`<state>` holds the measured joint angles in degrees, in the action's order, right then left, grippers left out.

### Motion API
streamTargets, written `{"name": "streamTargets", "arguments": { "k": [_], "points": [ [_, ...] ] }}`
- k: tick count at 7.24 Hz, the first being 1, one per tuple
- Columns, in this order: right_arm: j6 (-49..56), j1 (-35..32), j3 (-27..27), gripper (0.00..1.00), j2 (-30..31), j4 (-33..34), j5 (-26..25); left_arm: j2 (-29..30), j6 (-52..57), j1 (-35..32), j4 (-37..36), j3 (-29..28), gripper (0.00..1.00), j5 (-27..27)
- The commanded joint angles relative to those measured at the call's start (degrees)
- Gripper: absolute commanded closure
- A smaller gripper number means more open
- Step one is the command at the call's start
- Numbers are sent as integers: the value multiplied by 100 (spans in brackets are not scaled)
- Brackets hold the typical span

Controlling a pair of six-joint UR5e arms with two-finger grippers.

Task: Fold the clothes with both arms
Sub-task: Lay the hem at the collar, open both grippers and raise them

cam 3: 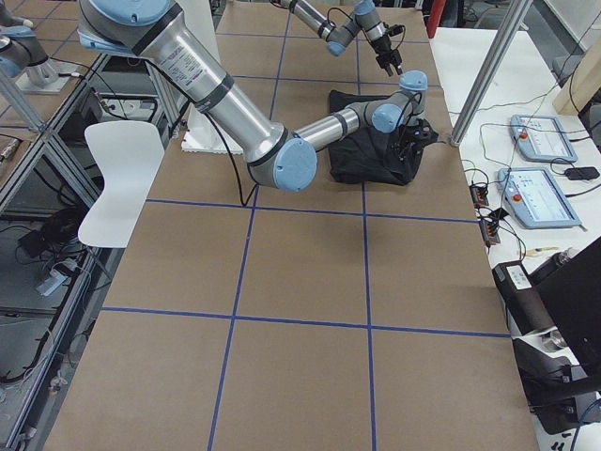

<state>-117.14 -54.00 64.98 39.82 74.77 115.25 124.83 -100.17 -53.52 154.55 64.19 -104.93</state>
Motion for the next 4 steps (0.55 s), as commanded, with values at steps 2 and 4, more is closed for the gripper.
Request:
{"name": "streamTargets", "arguments": {
  "k": [2,4],
  "points": [
    [-447,160,2439,0,1635,73,288,76,7,-79,-4,50,26,-19],
    [-1202,755,3675,0,2526,99,218,41,7,-79,-13,233,26,7]
  ]
}}
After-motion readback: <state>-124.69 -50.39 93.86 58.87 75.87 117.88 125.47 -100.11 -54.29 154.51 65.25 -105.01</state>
